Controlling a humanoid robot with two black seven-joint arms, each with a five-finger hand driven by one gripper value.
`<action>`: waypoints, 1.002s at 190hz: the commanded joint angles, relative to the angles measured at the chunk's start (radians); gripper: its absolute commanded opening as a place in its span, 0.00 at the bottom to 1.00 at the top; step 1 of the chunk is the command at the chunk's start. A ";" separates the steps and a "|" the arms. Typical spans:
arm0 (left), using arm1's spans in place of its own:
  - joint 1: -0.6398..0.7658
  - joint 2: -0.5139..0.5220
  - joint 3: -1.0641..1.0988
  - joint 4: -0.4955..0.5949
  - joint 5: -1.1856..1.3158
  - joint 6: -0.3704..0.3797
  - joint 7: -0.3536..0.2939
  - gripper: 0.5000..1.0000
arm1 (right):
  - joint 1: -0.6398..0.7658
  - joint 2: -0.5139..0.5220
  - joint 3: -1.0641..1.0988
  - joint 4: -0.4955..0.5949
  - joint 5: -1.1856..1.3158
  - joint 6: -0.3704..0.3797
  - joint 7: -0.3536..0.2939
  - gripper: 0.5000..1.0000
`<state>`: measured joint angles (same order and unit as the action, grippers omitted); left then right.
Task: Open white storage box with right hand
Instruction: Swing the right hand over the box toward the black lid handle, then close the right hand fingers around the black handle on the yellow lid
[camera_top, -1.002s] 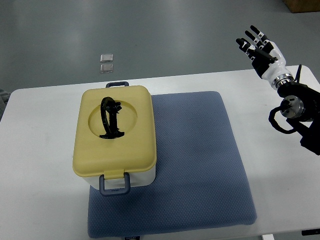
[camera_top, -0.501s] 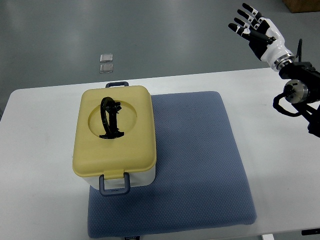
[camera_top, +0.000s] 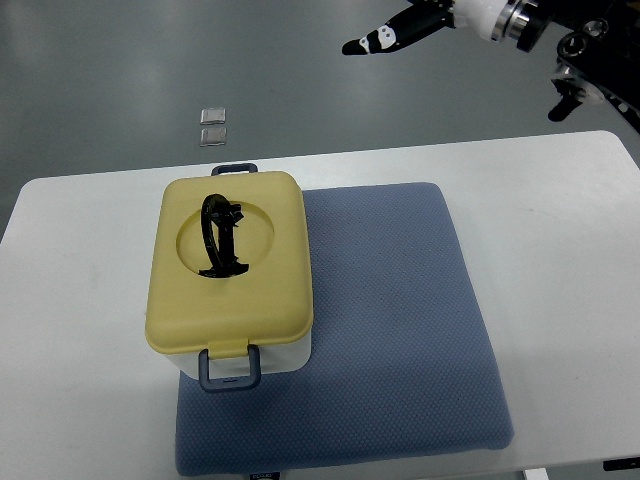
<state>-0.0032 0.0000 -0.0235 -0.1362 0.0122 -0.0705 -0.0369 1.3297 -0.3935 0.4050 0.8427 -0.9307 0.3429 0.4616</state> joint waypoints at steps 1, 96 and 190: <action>0.000 0.000 0.000 0.000 0.000 0.000 0.000 1.00 | 0.088 0.015 -0.049 0.049 -0.114 0.022 0.014 0.84; 0.000 0.000 0.000 0.000 0.000 0.000 0.000 1.00 | 0.263 0.304 -0.152 0.075 -0.514 0.199 0.043 0.84; 0.000 0.000 -0.001 0.000 0.000 0.000 0.000 1.00 | 0.230 0.384 -0.265 0.058 -0.596 0.168 0.029 0.76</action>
<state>-0.0030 0.0000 -0.0237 -0.1365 0.0122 -0.0700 -0.0368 1.5684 -0.0098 0.1580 0.9049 -1.5252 0.5214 0.4938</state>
